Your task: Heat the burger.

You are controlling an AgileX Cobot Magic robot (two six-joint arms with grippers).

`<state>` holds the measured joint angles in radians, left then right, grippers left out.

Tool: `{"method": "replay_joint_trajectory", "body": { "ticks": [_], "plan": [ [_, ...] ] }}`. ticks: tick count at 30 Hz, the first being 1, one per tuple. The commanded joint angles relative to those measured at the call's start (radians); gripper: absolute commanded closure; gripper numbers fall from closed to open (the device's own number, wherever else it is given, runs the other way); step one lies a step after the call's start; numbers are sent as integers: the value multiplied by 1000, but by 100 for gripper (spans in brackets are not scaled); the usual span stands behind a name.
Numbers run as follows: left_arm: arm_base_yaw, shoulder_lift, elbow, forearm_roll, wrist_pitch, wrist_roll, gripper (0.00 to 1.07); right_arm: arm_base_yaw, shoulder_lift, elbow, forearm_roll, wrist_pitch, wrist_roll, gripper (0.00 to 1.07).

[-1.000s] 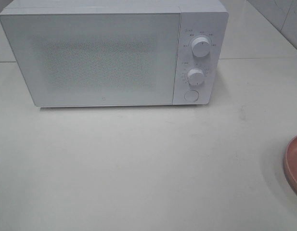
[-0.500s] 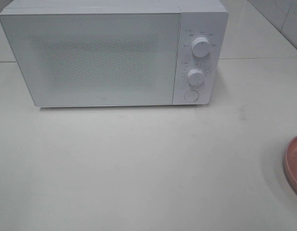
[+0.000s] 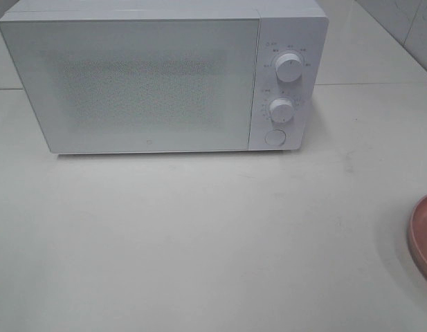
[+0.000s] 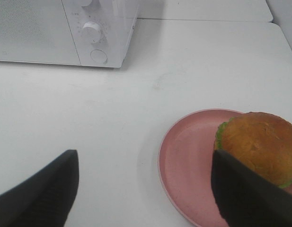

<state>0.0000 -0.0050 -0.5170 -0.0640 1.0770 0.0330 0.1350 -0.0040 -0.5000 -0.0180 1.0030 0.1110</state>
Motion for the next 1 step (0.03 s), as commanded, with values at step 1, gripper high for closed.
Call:
{"method": "replay_joint_trajectory", "body": {
  "ticks": [1],
  "plan": [
    [-2, -24, 0, 4, -6, -6, 9, -7, -28, 2, -2, -4, -5, 32]
  ]
}}
